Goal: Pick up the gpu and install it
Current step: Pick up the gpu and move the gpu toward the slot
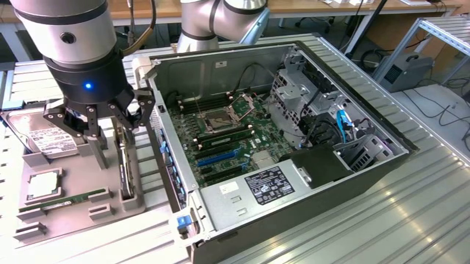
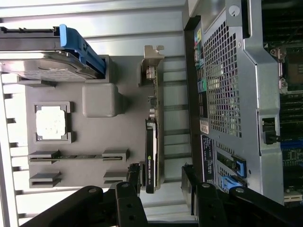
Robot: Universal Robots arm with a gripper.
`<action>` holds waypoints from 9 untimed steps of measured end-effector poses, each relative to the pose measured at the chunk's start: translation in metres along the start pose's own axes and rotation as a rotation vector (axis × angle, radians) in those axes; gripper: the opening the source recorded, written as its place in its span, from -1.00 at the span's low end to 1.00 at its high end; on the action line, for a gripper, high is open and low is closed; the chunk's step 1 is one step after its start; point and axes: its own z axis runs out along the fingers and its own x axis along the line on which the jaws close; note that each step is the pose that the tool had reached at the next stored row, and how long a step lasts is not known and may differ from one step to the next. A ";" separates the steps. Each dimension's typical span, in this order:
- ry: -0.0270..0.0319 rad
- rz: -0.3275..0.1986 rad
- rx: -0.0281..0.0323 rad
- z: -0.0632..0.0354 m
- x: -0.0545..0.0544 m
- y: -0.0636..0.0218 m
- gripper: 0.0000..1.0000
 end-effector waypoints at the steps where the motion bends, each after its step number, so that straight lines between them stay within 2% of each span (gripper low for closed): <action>1: 0.0000 0.000 0.0003 0.0002 0.000 0.0000 -0.04; 6: -0.0002 0.000 0.0024 0.0010 0.000 0.0000 -0.04; 9: -0.0005 0.000 0.0057 0.0023 0.001 -0.0001 -0.04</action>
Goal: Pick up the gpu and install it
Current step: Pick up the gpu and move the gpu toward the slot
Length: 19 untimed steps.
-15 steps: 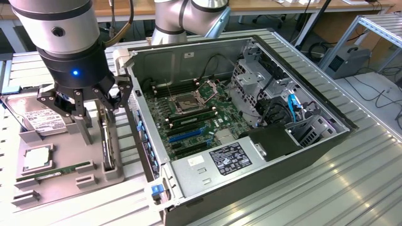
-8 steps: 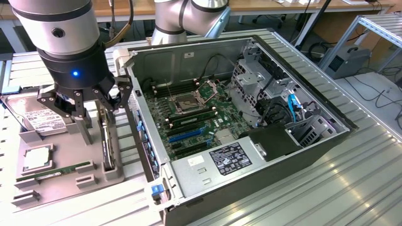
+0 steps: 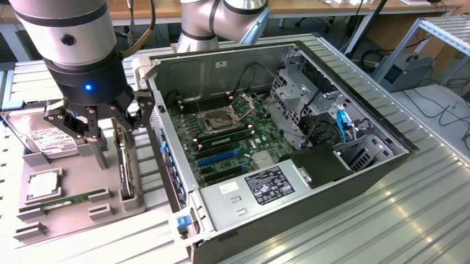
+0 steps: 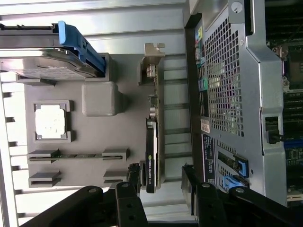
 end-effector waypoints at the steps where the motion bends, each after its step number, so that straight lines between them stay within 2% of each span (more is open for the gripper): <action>1: 0.0000 0.000 0.0003 0.0001 0.000 0.0000 -0.04; 5: -0.0003 0.000 0.0041 0.0017 0.001 -0.0001 -0.04; 10: -0.0005 0.000 0.0061 0.0025 0.001 -0.0001 -0.04; 12: -0.0008 0.000 0.0115 0.0046 0.002 -0.0002 -0.04; 19: -0.0011 0.000 0.0136 0.0053 0.003 -0.0003 -0.04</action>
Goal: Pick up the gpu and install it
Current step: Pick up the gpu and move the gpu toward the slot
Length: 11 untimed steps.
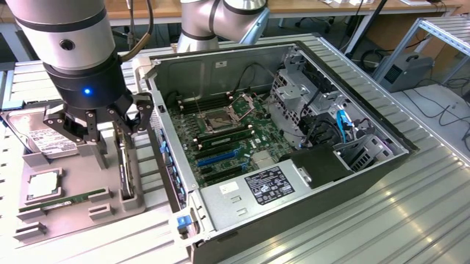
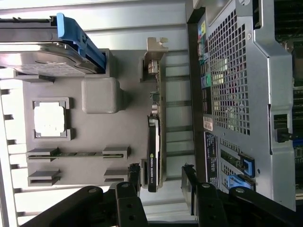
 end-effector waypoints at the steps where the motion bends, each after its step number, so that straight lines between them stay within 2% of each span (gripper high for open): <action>1: 0.0000 0.000 0.0004 0.0001 0.000 0.0000 -0.04; 11: -0.0003 0.000 0.0046 0.0013 0.000 0.0000 -0.04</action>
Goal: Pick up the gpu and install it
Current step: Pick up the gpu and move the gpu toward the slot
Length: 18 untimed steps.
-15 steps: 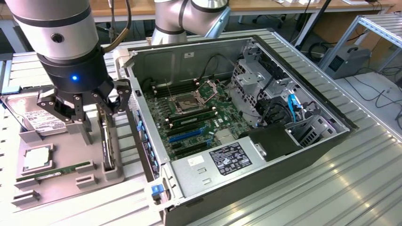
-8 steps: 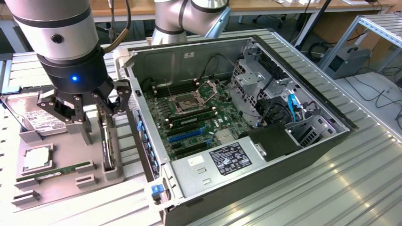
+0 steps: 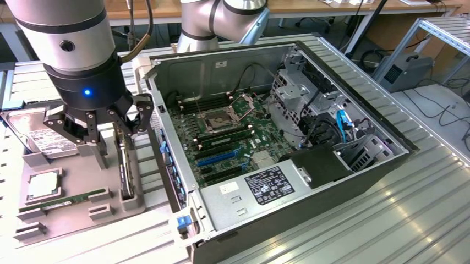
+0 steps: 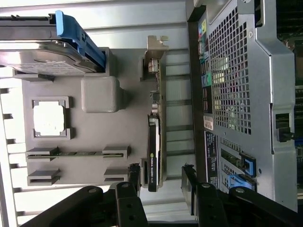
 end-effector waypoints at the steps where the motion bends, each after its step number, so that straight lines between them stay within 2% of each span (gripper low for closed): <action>1: -0.0001 0.000 0.0004 0.0001 0.000 0.0000 -0.04; 6: -0.0002 0.000 0.0025 0.0009 0.000 0.0000 -0.04; 8: -0.0011 0.000 0.0145 0.0078 0.001 0.0000 -0.04; 18: -0.0014 -0.001 0.0184 0.0096 0.001 -0.0001 -0.04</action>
